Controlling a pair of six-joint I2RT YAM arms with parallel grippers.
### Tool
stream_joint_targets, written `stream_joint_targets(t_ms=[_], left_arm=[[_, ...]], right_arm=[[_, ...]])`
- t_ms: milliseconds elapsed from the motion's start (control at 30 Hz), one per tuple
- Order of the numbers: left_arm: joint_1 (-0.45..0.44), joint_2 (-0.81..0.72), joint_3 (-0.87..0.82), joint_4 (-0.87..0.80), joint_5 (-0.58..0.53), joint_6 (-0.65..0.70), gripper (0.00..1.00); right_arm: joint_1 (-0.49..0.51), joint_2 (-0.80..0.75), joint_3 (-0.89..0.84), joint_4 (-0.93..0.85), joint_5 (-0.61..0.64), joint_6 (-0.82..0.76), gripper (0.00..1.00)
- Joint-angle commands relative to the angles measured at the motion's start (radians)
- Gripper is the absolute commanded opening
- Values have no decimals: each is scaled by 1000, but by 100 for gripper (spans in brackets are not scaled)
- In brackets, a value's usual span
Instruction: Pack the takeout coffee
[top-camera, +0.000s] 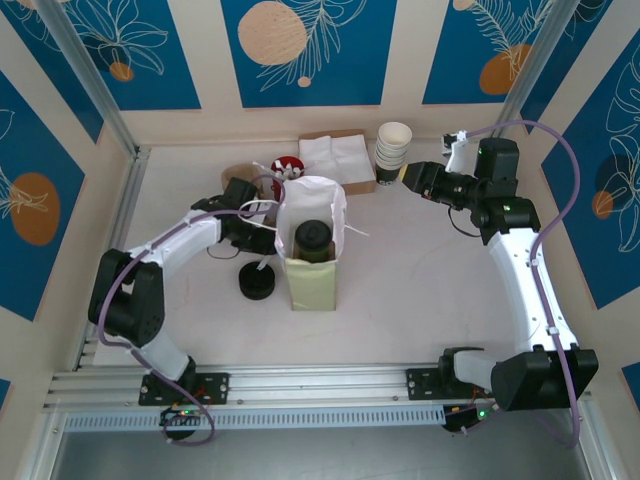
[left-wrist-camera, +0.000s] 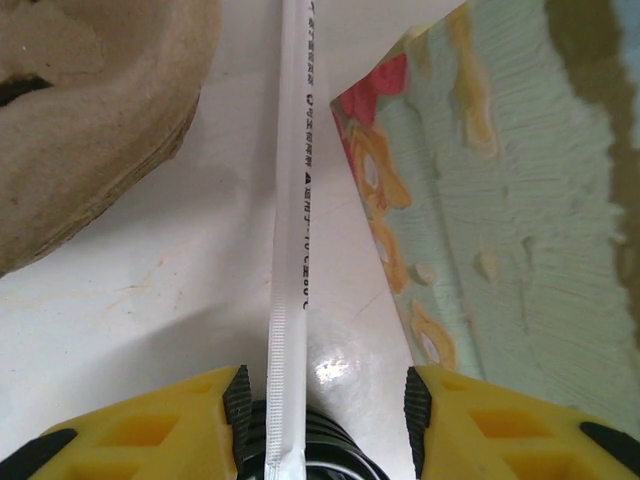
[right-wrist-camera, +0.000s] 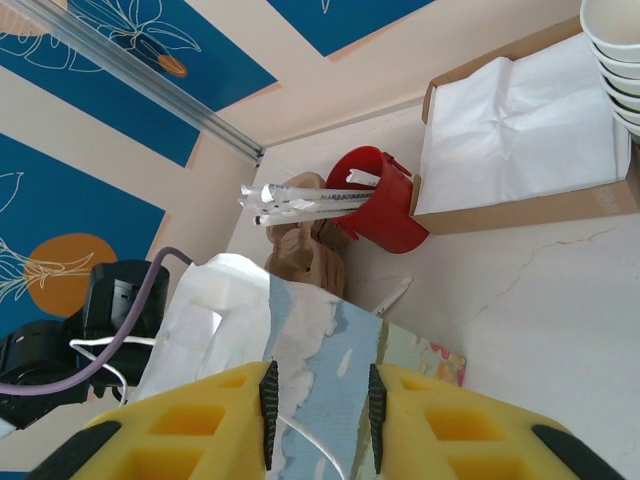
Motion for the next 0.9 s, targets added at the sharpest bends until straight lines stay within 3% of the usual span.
stream_joint_targets(t_ms=[0, 867], left_arm=[[-15, 24, -11, 20, -31, 26, 46], [-62, 105, -28, 64, -102, 42, 37]], right_arm=[[-7, -23, -6, -12, -21, -21, 32], [-8, -25, -15, -9, -22, -16, 32]])
